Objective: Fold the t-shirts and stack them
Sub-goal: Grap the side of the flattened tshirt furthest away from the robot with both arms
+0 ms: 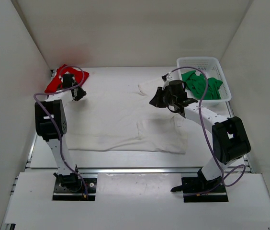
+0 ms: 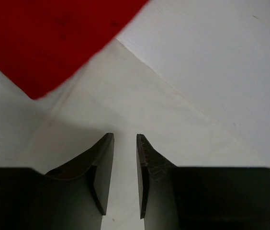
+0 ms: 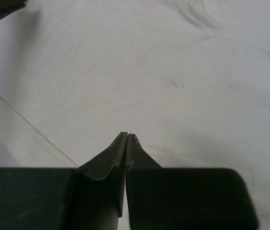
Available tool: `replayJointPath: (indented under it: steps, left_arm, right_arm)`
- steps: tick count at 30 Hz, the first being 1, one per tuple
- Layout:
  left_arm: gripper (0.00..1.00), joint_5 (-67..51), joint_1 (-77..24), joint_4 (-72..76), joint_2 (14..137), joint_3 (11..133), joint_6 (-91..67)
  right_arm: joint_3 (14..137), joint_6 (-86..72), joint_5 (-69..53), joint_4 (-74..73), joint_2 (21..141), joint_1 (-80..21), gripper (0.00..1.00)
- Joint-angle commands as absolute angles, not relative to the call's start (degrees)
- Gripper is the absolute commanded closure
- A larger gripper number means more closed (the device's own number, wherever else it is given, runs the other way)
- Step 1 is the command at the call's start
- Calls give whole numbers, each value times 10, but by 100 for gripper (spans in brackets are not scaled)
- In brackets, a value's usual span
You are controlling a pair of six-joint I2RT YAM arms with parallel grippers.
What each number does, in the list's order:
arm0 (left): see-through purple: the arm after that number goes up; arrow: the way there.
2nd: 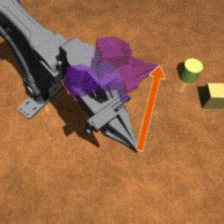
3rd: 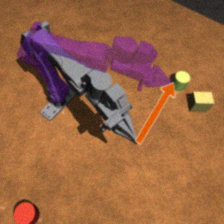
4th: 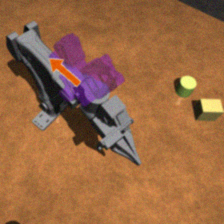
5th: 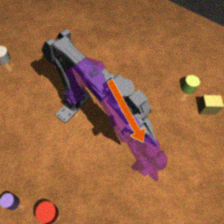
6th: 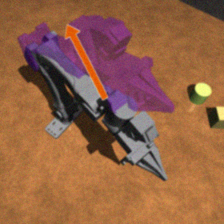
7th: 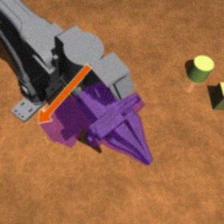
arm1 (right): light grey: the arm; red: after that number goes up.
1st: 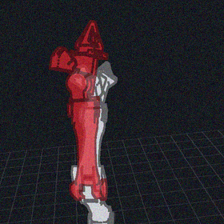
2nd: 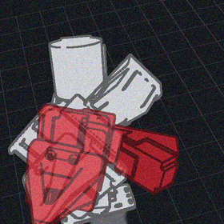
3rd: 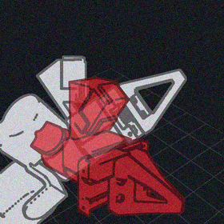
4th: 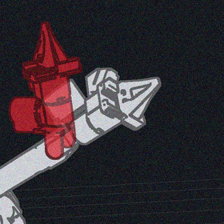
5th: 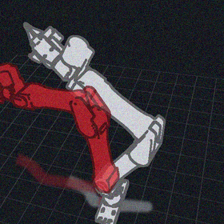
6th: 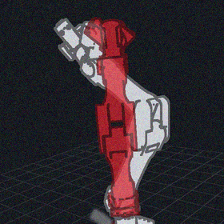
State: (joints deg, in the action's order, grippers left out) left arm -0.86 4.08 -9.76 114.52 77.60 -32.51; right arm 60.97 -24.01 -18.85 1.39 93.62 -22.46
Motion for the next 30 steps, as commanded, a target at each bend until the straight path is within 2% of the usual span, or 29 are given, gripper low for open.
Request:
replayJointPath:
  steps: [1,9,17,21,26,30]
  left_arm:
    - [63,35,59,-151,1174,860,-294]
    - [60,62,62,-226,1265,972,-258]
    - [51,77,47,-256,1308,1043,-245]
    - [54,89,41,-289,1335,1095,-233]
    - [57,103,38,-300,1348,1102,-213]
    - [51,117,33,-299,1347,1094,-201]
  right_arm:
    - [606,-241,-214,68,938,-231,100]
    - [597,-243,-219,83,924,-232,100]
    - [592,-250,-235,95,918,-231,99]
    - [592,-255,-243,99,921,-221,100]
    - [584,-270,-250,116,911,-197,100]
    - [583,-272,-255,118,898,-187,100]
